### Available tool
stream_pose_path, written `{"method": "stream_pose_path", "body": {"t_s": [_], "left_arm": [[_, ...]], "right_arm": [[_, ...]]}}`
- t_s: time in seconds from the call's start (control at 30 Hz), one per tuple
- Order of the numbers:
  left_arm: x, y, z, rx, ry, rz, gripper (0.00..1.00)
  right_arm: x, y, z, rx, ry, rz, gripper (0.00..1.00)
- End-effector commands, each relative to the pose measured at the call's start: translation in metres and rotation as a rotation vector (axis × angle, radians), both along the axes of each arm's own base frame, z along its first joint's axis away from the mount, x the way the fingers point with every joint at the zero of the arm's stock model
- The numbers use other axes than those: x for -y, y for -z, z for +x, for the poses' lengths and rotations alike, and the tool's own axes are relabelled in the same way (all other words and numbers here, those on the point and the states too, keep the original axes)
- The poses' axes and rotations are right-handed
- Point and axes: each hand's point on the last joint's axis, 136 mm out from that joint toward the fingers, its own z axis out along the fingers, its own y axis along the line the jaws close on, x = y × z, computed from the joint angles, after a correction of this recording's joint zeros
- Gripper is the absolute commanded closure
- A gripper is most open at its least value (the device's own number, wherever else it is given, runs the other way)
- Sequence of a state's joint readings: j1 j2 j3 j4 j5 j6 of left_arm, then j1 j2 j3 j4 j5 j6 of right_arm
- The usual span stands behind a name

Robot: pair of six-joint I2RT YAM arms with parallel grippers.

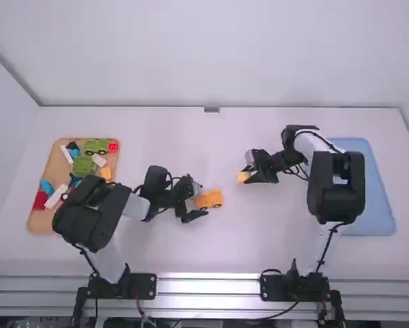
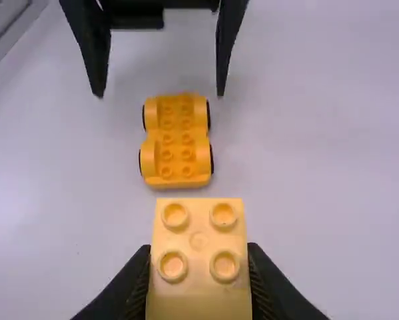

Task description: Assemble lego blocks to make yellow taxi

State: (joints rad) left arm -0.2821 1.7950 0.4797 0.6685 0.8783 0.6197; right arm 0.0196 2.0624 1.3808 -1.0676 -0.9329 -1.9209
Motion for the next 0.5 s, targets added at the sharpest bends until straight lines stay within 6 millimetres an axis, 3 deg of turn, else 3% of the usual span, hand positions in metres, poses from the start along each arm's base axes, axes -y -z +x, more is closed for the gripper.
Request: {"method": "stream_pose_path", "body": {"t_s": [0.0, 0.07, 0.23, 0.47], "left_arm": [[-0.004, 0.013, 0.011, -0.022, -0.063, 0.051, 0.01], [-0.007, 0.024, 0.013, -0.037, -0.085, 0.078, 0.01], [-0.004, 0.035, 0.015, -0.051, -0.077, 0.082, 0.01], [0.002, 0.046, 0.022, -0.069, -0.063, 0.084, 0.01]], "right_arm": [[-0.011, -0.008, 0.000, 0.014, -0.019, 0.009, 1.00], [-0.018, -0.008, -0.001, 0.016, -0.031, 0.009, 1.00], [-0.026, -0.002, 0.019, 0.005, 0.052, -0.035, 1.00], [-0.035, -0.013, 0.014, 0.031, 0.038, -0.069, 1.00]]}}
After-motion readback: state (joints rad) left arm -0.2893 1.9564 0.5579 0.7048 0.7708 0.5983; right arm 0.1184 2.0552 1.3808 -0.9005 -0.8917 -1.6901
